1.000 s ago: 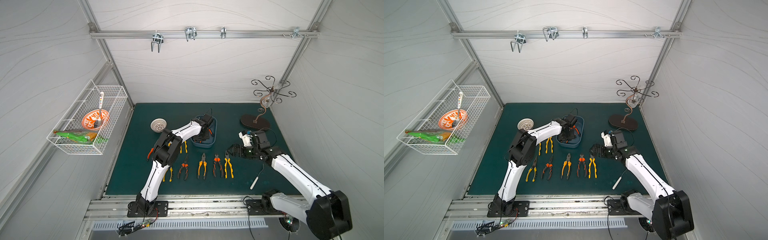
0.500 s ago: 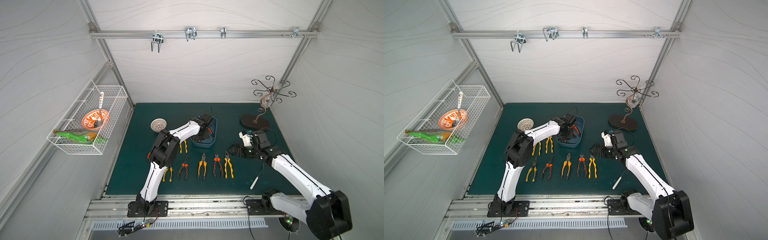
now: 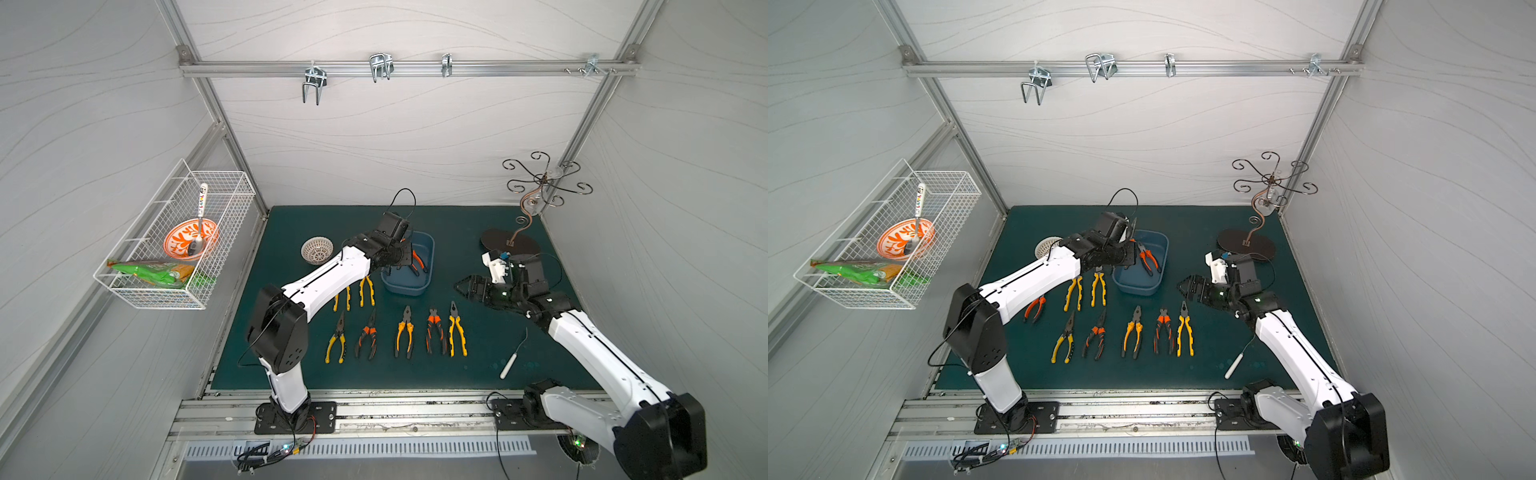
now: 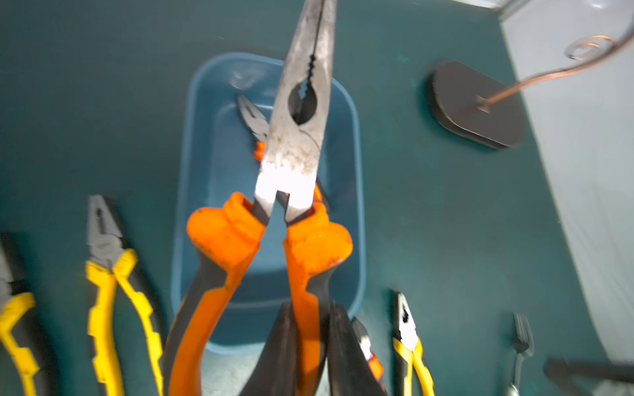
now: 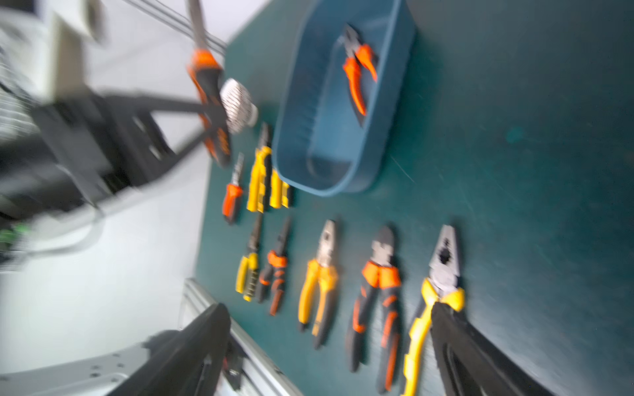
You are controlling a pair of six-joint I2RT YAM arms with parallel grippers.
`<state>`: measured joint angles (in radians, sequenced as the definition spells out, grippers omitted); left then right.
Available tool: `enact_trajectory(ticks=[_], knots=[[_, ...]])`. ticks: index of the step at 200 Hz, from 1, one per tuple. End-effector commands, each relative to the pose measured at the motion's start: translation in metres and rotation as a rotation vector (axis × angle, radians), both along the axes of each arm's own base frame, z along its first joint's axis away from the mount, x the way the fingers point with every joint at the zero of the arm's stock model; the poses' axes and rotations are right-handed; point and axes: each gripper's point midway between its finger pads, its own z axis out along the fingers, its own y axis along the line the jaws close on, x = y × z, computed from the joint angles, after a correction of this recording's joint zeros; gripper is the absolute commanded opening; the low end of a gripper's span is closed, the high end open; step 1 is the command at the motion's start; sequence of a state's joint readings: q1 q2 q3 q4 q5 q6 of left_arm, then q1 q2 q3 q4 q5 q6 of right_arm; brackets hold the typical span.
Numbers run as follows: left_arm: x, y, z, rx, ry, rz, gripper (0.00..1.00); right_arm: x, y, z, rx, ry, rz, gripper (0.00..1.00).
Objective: Take the pliers out of the storage box
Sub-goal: Pick up the pliers from the storage box.
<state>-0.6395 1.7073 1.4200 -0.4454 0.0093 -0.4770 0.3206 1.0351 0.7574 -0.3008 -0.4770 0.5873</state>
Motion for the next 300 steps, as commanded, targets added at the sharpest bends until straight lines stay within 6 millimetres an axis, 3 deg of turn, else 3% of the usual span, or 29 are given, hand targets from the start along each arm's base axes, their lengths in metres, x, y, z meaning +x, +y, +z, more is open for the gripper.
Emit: enact_trajectory(ticks=[1,36,60,99,117,175,266,300], knots=[[-0.011,-0.038,0.053,-0.158,-0.167,-0.134,0.0,0.011,0.013,0.051,0.17,-0.078,-0.003,0.95],[-0.043,-0.055,0.065,-0.156,-0.277,-0.215,0.0,0.03,0.025,0.079,0.258,-0.121,0.008,0.94],[-0.059,-0.066,0.077,-0.184,-0.329,-0.243,0.0,0.035,0.033,0.086,0.266,-0.141,0.027,0.93],[-0.065,-0.084,0.093,-0.282,-0.313,-0.214,0.0,0.034,0.05,0.078,0.256,-0.131,0.069,0.86],[-0.066,-0.093,0.095,-0.319,-0.289,-0.199,0.0,0.033,0.056,0.076,0.247,-0.139,0.077,0.77],[-0.07,-0.107,0.099,-0.392,-0.236,-0.199,0.0,0.04,0.061,0.067,0.209,-0.137,0.074,0.58],[-0.079,-0.12,0.105,-0.413,-0.233,-0.263,0.0,0.049,0.075,0.048,0.189,-0.09,0.114,0.52],[-0.08,-0.12,0.107,-0.415,-0.239,-0.26,0.0,0.048,0.077,0.046,0.189,-0.071,0.124,0.32]])
